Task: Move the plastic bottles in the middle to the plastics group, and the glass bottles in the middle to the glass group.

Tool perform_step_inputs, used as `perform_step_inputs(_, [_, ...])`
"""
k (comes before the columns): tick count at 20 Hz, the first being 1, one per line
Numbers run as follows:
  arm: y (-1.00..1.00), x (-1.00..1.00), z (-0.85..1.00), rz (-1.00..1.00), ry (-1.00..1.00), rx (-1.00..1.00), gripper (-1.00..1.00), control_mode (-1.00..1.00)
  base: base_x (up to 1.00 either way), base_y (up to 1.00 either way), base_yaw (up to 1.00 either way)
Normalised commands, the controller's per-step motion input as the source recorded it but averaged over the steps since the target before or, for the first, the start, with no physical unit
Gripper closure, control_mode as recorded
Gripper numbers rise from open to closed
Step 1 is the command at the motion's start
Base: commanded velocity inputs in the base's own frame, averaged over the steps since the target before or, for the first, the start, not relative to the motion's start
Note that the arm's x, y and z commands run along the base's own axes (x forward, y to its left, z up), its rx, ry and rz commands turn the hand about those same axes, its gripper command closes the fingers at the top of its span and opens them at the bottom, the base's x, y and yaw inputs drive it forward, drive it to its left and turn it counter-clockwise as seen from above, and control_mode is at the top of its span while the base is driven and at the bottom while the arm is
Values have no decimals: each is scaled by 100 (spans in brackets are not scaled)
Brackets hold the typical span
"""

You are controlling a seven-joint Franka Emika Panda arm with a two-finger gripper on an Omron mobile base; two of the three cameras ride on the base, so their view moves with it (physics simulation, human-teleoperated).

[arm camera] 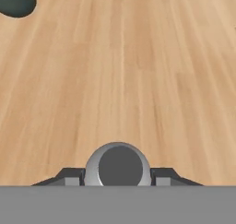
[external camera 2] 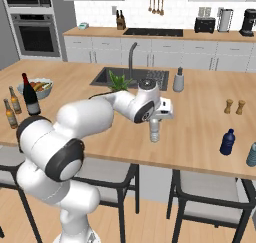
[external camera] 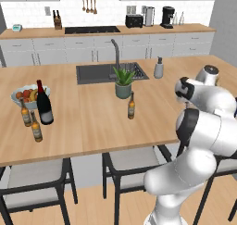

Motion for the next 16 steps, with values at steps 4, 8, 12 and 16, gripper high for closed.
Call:
perform_step_inputs(4, [-100, -12, 0, -6, 0, -7, 100, -100, 0, 0, 0])
perform_step_inputs(8, [-100, -1, 0, -7, 0, -1, 100, -100, 0, 0, 0])
perform_step_inputs(12, [-90, -7, 1, -6, -1, 0, 100, -100, 0, 0, 0])
perform_step_inputs(16, [-20, -6, 0, 0, -4, 2, 100, -100, 0, 0, 0])
